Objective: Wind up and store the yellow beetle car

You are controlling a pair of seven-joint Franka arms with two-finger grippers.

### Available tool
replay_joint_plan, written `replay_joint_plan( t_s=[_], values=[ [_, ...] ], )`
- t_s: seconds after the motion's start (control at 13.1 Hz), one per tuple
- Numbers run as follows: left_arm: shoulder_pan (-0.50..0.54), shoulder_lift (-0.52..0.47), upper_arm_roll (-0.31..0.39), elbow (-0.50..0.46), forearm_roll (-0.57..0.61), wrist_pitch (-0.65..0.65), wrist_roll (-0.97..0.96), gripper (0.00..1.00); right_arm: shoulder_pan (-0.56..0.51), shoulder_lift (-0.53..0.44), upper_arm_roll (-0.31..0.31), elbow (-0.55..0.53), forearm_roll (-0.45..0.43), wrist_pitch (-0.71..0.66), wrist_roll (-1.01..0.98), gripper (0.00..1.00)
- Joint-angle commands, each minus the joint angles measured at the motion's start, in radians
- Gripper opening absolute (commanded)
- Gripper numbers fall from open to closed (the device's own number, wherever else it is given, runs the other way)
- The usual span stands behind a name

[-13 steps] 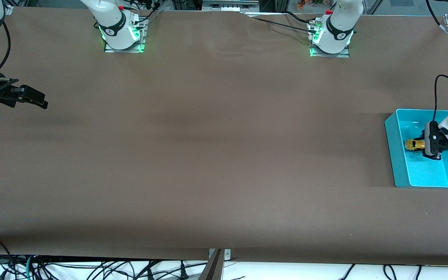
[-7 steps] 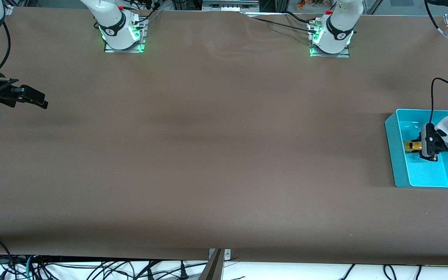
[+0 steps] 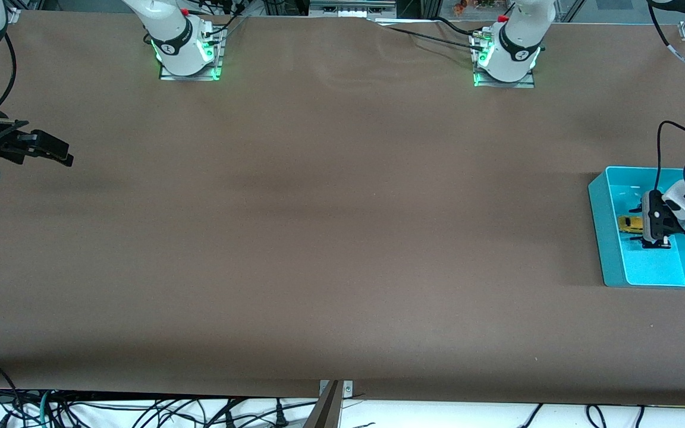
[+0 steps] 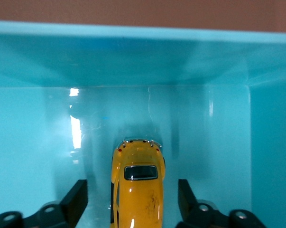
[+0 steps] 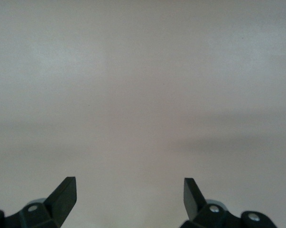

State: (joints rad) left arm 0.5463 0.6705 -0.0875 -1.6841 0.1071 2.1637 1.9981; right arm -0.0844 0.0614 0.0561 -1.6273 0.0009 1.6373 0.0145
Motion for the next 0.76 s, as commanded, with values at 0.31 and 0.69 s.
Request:
replay_joint_plan(
  t_s=[0.31, 0.69],
  values=[
    [-0.071, -0.211, -0.035, 0.072, 0.003, -0.413, -0.388, 1.00, 0.002, 0.009, 0.004, 0.027, -0.012, -0.024, -0.011, 1.00],
    [-0.104, -0.339, -0.126, 0.072, -0.162, -0.574, -0.810, 1.00, 0.000, 0.009, 0.004, 0.027, -0.012, -0.024, -0.011, 1.00]
  ],
)
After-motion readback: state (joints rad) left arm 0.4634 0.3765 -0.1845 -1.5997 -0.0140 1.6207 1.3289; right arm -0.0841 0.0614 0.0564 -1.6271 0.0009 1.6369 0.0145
